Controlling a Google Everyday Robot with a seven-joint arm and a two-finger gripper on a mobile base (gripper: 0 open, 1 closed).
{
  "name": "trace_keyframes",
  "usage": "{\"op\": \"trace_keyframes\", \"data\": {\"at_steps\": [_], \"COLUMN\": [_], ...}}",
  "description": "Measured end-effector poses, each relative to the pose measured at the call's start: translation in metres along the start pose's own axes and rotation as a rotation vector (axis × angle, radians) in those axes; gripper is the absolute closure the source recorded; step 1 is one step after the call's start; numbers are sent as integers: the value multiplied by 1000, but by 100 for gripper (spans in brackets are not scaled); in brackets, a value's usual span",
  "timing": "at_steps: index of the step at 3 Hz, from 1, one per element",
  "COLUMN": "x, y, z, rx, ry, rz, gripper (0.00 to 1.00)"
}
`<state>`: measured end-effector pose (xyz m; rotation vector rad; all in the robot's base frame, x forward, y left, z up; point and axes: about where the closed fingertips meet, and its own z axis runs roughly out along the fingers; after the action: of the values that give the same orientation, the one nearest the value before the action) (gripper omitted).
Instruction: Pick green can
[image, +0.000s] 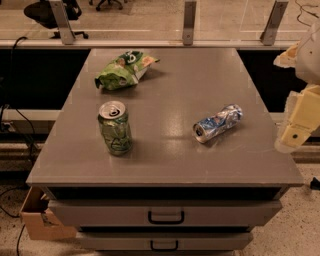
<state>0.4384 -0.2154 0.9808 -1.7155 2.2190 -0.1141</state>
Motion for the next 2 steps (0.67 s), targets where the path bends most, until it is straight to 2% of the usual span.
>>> {"op": "trace_keyframes", "data": {"at_steps": [1,2], "x": [0,-18], "y": [0,-4], "z": [0,19], "rx": [0,-37], "ry": [0,-50], "rz": [0,-15], "gripper": [0,0]}}
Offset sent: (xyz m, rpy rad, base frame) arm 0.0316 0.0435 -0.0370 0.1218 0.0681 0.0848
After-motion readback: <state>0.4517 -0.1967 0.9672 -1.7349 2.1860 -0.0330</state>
